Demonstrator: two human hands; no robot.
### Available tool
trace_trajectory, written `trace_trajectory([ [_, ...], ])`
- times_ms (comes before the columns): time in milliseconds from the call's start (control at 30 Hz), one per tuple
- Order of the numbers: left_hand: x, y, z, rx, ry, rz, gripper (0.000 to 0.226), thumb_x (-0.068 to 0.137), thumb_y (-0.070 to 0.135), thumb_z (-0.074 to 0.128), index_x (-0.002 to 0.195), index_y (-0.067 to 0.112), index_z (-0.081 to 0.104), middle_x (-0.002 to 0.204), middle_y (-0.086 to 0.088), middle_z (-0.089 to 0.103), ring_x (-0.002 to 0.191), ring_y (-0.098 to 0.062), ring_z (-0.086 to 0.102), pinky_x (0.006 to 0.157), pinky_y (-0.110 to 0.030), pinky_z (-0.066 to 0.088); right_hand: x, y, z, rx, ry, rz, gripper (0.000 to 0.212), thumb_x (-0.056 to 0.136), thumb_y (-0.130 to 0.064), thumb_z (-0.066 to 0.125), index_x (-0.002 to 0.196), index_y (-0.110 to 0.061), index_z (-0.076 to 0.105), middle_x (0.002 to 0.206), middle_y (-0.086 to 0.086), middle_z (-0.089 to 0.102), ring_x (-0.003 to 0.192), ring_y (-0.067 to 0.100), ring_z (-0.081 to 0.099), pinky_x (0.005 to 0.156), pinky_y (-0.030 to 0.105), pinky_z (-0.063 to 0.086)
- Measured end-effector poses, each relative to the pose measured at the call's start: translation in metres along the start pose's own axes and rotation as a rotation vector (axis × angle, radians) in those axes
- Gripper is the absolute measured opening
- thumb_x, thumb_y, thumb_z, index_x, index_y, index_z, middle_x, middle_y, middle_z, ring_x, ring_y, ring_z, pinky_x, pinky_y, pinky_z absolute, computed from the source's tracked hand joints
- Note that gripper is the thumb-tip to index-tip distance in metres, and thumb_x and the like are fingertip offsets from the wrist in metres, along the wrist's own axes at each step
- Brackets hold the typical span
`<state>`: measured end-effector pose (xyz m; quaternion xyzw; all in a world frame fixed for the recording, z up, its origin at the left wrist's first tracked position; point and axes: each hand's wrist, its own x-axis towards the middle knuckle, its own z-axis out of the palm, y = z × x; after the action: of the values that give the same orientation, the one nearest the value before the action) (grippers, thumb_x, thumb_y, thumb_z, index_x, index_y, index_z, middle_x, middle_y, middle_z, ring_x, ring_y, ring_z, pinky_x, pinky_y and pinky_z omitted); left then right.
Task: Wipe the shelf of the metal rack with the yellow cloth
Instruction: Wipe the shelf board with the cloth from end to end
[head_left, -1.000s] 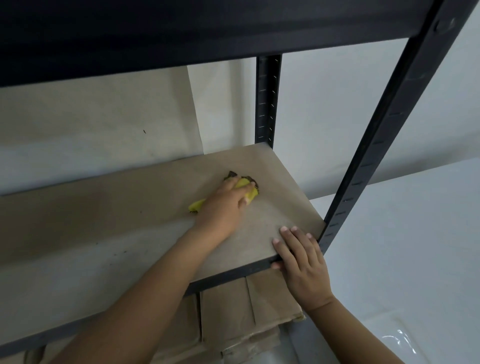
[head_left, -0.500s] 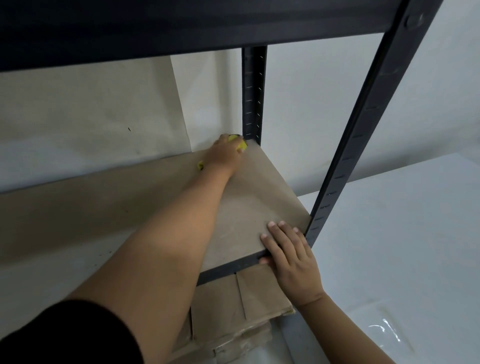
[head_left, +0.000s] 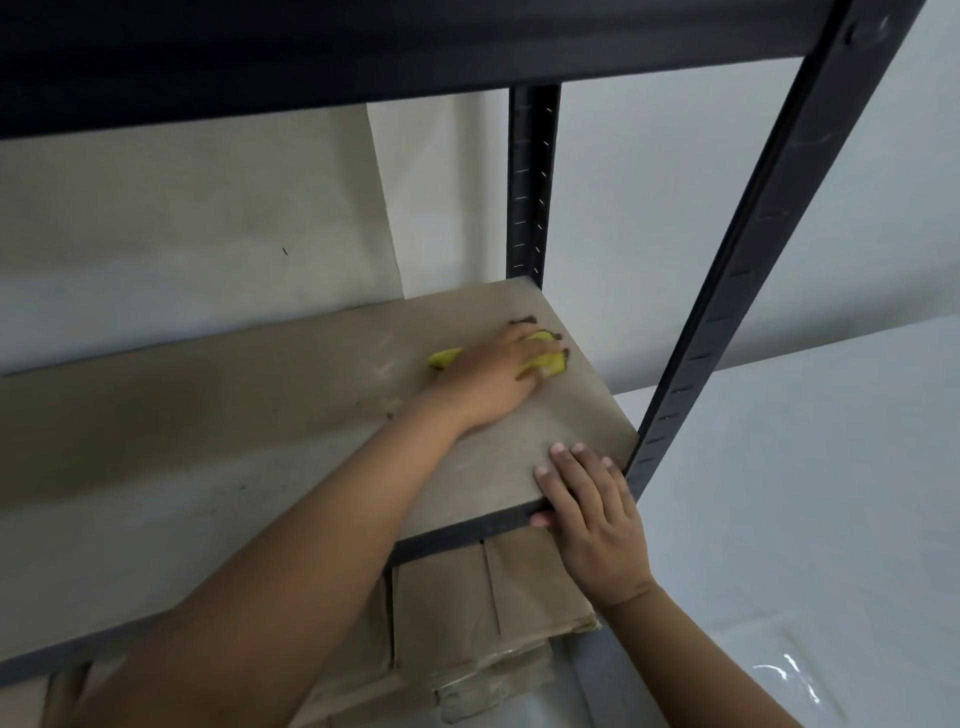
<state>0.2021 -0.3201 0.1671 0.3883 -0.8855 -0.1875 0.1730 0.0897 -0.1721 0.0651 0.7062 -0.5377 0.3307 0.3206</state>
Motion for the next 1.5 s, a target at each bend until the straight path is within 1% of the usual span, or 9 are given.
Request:
trace_trajectory([
  [400,0.052,-0.06,-0.019,0.154,0.139,-0.328,0.044,0.098,0.018,0.036,0.141,0.027,0.037,0.15,-0.005,0.028,0.131,-0.028,0.036,0.1,-0.037,0.036,-0.001,0.0,-0.003,0.011,-0.047,-0.005,0.039,0.098,-0.038,0.029,0.122,-0.013,0.046,0.129,0.01,0.044,0.119,0.028,0.045,0.112,0.035,0.022],
  [600,-0.006,-0.024,-0.01,0.061,0.069,-0.174,0.056,0.096,0.024,0.045,0.147,0.026,0.023,0.15,-0.008,0.034,0.132,-0.029,0.039,0.105,-0.038,0.036,0.001,-0.005,-0.01,0.059,-0.061,0.043,0.039,0.098,-0.038,0.031,0.122,-0.012,0.047,0.13,0.009,0.045,0.121,0.028,0.044,0.111,0.037,0.024],
  [700,-0.031,-0.002,-0.008,0.08,0.01,-0.017,0.054,0.094,0.025,0.049,0.144,0.024,0.03,0.145,-0.006,0.043,0.128,-0.03,0.042,0.104,-0.039,0.035,0.001,-0.009,-0.016,0.119,-0.12,0.101,0.037,0.097,-0.036,0.035,0.123,-0.013,0.047,0.131,0.007,0.045,0.123,0.027,0.043,0.111,0.039,0.026],
  [867,-0.067,0.014,-0.023,-0.013,-0.009,0.077,0.068,0.095,0.031,0.047,0.15,0.027,0.006,0.153,-0.005,0.028,0.141,-0.018,0.021,0.115,-0.032,0.01,0.018,-0.017,-0.043,0.35,-0.214,0.299,0.041,0.088,-0.044,0.049,0.116,-0.014,0.049,0.119,0.007,0.056,0.115,0.021,0.048,0.1,0.033,0.039],
  [1000,-0.102,-0.008,-0.052,0.02,0.223,-0.046,0.049,0.1,0.022,0.037,0.147,0.022,0.025,0.152,-0.004,0.031,0.14,-0.019,0.024,0.111,-0.025,0.01,0.072,-0.018,-0.054,0.384,-0.259,0.265,0.041,0.085,-0.037,0.055,0.12,-0.017,0.05,0.125,0.002,0.053,0.118,0.017,0.045,0.101,0.025,0.035],
  [1100,-0.133,-0.037,-0.064,0.112,0.145,-0.254,0.046,0.101,0.031,0.031,0.146,0.023,0.029,0.153,0.0,0.028,0.142,-0.018,0.018,0.114,-0.028,0.008,0.12,-0.01,-0.033,0.378,-0.582,0.139,0.04,0.09,-0.03,0.055,0.128,-0.026,0.048,0.136,-0.001,0.05,0.128,0.022,0.041,0.106,0.036,0.036],
  [1200,-0.16,-0.062,-0.069,0.188,0.089,-0.369,0.047,0.1,0.037,0.028,0.145,0.022,0.03,0.154,0.0,0.026,0.143,-0.019,0.015,0.115,-0.032,0.007,0.148,-0.002,-0.009,0.395,-0.816,0.134,0.031,0.09,-0.029,0.055,0.12,-0.023,0.058,0.124,0.003,0.059,0.117,0.025,0.051,0.095,0.034,0.037],
  [1333,-0.18,-0.078,-0.074,0.224,0.079,-0.422,0.048,0.1,0.038,0.027,0.146,0.023,0.027,0.155,0.001,0.022,0.143,-0.017,0.015,0.115,-0.032,0.006,0.167,0.011,0.009,0.179,-0.725,0.323,0.032,0.087,-0.04,0.054,0.106,-0.014,0.059,0.102,0.009,0.059,0.099,0.031,0.055,0.077,0.036,0.04],
  [1500,-0.189,-0.085,-0.074,0.244,0.044,-0.399,0.049,0.1,0.04,0.025,0.147,0.025,0.024,0.157,0.004,0.017,0.144,-0.014,0.008,0.118,-0.035,0.002,0.168,0.014,0.02,0.175,-0.719,0.503,0.037,0.088,-0.042,0.048,0.11,-0.013,0.05,0.118,0.011,0.052,0.111,0.033,0.047,0.088,0.04,0.038],
])
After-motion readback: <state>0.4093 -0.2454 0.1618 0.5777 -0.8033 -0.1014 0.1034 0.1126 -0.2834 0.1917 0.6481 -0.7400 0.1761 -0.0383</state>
